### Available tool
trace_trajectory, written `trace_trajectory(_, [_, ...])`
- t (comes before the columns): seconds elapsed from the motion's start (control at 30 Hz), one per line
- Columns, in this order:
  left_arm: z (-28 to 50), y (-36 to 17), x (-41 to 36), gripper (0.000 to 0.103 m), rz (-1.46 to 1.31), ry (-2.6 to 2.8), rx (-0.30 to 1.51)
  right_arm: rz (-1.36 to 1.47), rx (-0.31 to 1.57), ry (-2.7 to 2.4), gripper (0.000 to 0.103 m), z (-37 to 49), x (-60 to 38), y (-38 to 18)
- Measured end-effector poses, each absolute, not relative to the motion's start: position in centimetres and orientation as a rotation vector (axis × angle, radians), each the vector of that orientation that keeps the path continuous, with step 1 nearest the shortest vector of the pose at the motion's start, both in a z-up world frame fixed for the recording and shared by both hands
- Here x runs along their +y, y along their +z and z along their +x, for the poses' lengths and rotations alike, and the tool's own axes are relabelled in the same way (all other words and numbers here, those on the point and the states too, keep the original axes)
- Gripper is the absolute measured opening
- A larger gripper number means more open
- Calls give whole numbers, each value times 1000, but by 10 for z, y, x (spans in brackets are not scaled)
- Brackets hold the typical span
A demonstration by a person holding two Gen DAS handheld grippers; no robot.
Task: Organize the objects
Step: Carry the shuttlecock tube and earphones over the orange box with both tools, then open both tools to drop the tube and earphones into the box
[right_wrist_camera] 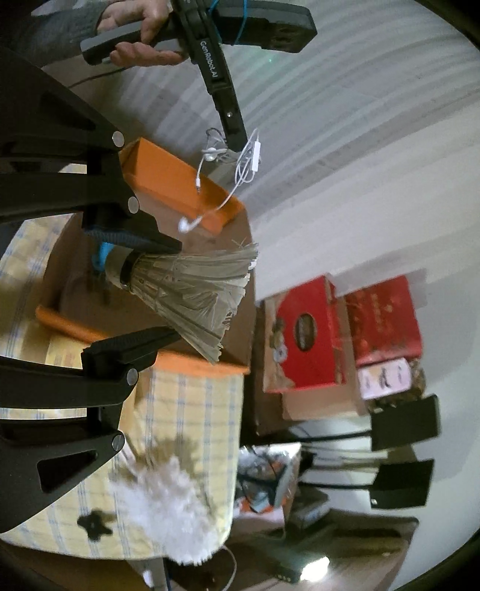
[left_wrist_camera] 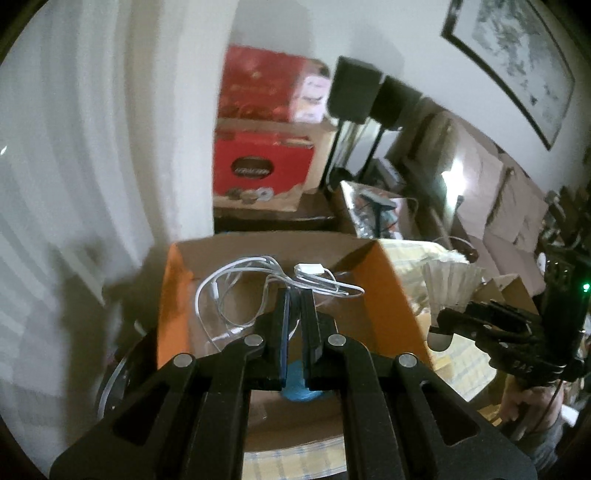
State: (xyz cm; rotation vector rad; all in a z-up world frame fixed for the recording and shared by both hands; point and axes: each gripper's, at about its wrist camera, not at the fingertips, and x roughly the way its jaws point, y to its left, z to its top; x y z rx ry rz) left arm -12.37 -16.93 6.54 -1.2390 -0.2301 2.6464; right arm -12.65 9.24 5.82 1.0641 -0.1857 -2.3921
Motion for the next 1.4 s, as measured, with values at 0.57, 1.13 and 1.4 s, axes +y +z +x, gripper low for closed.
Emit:
trace_trajectory(0.57, [-117, 26, -226, 5, -1318, 2704, -387, 1182, -111, -2328, 41, -151, 42, 14])
trace_trajectory(1.13, [-123, 26, -231, 5, -1367, 2763, -327, 1247, -50, -2308, 41, -167, 27, -2])
trace_trajectory(1.4, [-126, 12, -209, 5, -1423, 2725, -235, 1323, 31, -2274, 44, -174, 11, -21])
